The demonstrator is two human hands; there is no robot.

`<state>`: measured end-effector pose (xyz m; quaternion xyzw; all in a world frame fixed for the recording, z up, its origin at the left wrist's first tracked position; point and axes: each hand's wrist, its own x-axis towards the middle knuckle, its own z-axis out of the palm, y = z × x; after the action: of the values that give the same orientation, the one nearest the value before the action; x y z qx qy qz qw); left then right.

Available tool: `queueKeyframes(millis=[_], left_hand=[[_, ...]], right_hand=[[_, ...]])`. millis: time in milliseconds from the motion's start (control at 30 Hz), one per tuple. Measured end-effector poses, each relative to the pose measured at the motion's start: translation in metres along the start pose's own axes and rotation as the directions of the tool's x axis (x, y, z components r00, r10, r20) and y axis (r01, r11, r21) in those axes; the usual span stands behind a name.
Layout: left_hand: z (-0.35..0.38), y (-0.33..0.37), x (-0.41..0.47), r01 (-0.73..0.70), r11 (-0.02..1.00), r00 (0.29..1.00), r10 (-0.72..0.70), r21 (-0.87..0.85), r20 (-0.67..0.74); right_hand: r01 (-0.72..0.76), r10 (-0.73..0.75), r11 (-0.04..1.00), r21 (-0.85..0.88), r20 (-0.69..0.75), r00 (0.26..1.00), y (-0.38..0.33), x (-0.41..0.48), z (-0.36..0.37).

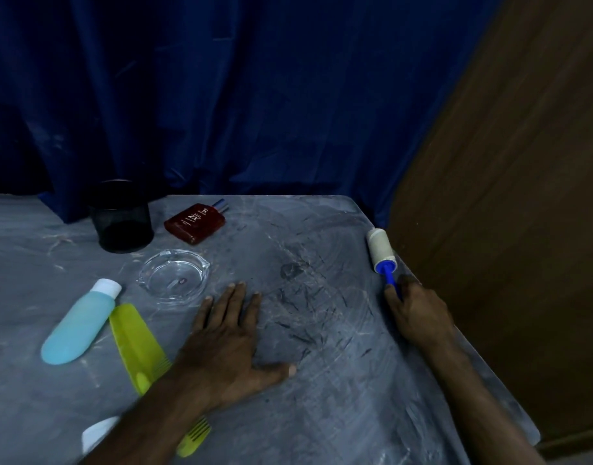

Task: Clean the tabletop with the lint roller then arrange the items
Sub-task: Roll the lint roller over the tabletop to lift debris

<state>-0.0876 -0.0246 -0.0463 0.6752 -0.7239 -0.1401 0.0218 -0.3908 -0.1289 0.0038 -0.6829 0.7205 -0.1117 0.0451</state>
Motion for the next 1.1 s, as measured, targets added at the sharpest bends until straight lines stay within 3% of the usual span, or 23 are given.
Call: queueKeyframes(millis=[167,667,1100], left_hand=[[-0.002,0.003,-0.001,0.001,1.0,1.0,-0.001,-0.016,-0.014],[-0.004,0.004,-0.004,-0.008,0.999,1.0,0.007,-0.037,-0.024],[-0.01,0.0,-0.004,-0.041,0.998,0.999,0.041,-0.046,0.005]], right_hand=[[0.103,-0.102,0.995,-0.014,0.065,0.993,-0.03,-0.003,0.012],[0.404,-0.4,0.909,-0.106,0.051,0.915,-0.112,-0.035,0.033],[0.481,-0.481,0.877,0.005,0.052,0.875,-0.133,-0.067,0.039]])
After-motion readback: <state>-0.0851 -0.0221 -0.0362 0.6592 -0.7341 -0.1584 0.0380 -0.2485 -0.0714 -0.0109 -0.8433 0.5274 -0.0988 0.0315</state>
